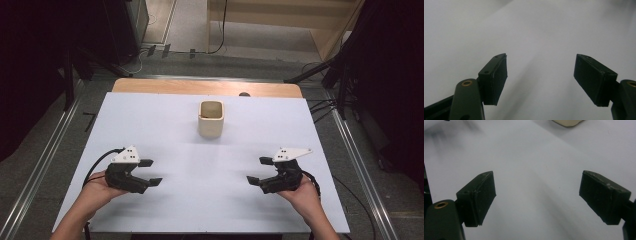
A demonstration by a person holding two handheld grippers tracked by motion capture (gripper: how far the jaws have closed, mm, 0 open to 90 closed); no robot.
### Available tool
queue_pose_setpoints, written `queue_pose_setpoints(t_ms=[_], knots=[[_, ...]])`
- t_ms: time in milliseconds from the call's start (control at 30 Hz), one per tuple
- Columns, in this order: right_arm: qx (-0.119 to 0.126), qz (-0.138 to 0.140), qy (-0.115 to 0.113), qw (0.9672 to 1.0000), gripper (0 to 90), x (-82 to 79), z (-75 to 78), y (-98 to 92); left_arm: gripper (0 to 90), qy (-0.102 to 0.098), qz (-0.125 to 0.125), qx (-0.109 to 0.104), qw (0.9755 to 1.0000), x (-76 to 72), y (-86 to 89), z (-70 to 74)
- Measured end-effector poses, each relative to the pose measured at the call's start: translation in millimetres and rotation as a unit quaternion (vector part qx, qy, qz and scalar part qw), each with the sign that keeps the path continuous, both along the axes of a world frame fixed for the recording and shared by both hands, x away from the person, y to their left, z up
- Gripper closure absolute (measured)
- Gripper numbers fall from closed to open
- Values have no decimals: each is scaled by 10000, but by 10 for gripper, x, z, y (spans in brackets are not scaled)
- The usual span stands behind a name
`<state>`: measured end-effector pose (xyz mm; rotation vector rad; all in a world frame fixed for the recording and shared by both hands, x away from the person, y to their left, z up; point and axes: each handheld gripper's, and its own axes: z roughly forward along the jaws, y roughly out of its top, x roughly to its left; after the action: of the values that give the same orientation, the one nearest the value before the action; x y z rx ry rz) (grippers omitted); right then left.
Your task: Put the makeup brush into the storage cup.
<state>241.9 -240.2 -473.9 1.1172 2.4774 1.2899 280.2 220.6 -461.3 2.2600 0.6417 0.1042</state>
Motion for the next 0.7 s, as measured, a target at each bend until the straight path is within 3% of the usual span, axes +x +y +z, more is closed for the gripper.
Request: queue_pose_setpoints(t_ms=[700], knots=[[-119,-54,58,9999,152,24,-49,-30,272,-11,4,20,10000,3,-3,-3]])
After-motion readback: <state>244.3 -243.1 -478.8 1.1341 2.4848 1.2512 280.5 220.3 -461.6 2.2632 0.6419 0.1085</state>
